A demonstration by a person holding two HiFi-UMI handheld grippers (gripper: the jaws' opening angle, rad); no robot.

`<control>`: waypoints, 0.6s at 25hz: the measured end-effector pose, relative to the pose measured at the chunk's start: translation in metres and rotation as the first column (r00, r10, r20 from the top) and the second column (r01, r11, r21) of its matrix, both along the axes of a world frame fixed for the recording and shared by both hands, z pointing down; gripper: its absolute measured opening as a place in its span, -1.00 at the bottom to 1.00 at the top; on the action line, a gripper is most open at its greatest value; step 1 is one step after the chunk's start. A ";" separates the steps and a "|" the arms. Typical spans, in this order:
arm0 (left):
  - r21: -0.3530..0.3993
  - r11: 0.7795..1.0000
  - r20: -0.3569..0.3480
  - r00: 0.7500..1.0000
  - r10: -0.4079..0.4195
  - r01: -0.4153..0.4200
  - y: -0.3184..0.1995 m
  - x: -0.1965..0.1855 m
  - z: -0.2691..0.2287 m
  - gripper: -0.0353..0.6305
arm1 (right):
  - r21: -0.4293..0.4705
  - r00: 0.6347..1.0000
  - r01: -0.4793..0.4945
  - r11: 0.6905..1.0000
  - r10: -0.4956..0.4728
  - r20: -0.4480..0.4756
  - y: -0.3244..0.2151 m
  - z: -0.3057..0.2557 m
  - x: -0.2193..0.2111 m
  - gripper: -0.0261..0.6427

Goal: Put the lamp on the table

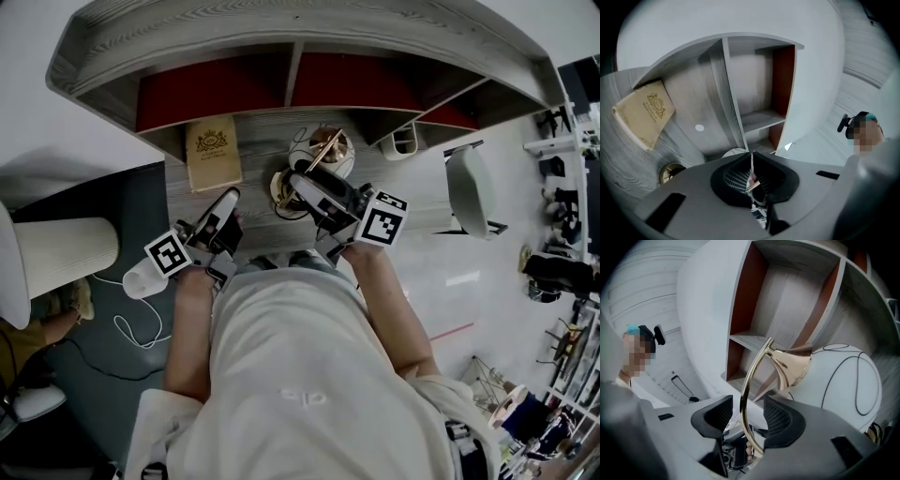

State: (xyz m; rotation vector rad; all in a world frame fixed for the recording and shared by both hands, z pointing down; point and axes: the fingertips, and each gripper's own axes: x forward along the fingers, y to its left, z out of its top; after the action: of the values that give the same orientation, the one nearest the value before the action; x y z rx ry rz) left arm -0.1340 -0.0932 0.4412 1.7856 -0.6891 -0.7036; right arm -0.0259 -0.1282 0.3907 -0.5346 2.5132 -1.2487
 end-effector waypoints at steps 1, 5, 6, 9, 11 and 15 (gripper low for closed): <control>0.016 1.000 0.040 0.999 0.000 0.000 -0.001 0.001 -0.002 -0.84 | 0.004 1.000 -0.004 1.000 0.004 -0.010 0.002 0.001 0.004 -0.28; 0.089 0.996 0.278 0.961 -0.001 -0.025 -0.006 0.008 -0.009 -0.84 | 0.052 0.995 -0.024 0.998 0.029 -0.094 0.009 0.003 0.020 -0.41; 0.110 0.993 0.327 0.945 -0.001 -0.037 -0.007 0.011 -0.012 -0.84 | 0.070 0.991 -0.033 0.997 0.042 -0.124 0.010 0.003 0.025 -0.45; 0.166 0.983 0.477 0.879 -0.006 -0.083 -0.008 0.023 -0.019 -0.84 | 0.137 0.972 -0.065 0.988 0.094 -0.217 0.012 0.001 0.040 -0.58; 0.209 0.972 0.561 0.827 -0.030 -0.107 -0.011 0.028 -0.023 -0.84 | 0.188 0.953 -0.080 0.979 0.130 -0.275 0.012 -0.001 0.048 -0.66; 0.279 0.952 0.648 0.756 -0.092 -0.124 -0.015 0.035 -0.034 -0.84 | 0.290 0.905 -0.084 0.953 0.194 -0.377 0.012 -0.007 0.061 -0.78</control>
State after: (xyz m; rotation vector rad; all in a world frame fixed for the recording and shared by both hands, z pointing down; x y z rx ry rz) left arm -0.0987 -0.1085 0.4077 2.3572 -1.0701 -0.1370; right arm 0.0351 -0.1166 0.3835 -0.9696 2.8511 -0.7868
